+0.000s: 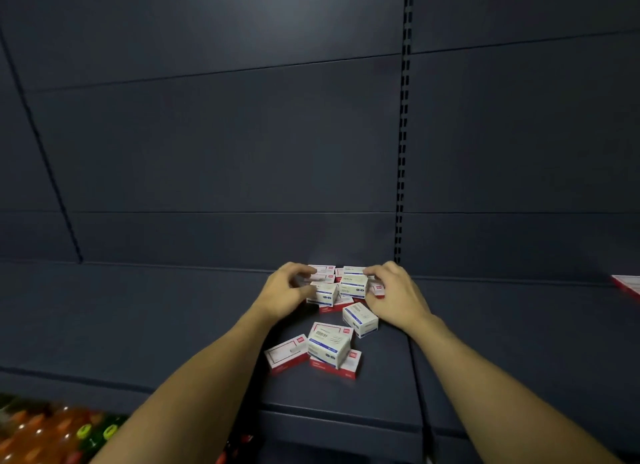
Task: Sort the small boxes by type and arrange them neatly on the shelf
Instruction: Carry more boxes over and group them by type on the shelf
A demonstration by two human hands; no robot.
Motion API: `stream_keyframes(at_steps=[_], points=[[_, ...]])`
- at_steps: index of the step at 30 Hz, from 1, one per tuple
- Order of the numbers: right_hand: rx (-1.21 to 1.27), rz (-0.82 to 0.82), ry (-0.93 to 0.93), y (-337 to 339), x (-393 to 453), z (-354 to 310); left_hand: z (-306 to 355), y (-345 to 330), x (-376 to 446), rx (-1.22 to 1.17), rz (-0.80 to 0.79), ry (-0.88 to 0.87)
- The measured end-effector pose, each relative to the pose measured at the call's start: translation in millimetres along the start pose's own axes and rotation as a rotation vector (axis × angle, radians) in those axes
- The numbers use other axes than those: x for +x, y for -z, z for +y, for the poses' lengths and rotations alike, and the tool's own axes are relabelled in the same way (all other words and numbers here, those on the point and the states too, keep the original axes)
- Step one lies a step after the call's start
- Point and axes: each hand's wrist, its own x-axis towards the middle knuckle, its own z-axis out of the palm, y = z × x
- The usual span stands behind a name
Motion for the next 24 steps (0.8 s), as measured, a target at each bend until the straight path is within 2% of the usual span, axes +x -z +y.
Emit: stream_keyframes(at_steps=[7, 13, 19, 24], points=[[-0.084, 0.026, 0.040, -3, -4, -4, -7, 4, -8, -0.174, 0.029, 0.003], [-0.132, -0.021, 0.057, -4, 0, -2, -12, -1, -5, -0.009, -0.091, -0.029], [-0.051, -0.019, 0.023, -6, 0, -2, -14, -2, -4, -0.025, -0.015, -0.024], [-0.033, 0.004, 0.120, -8, 0, 5, -15, -4, -3, 0.009, 0.027, -0.112]])
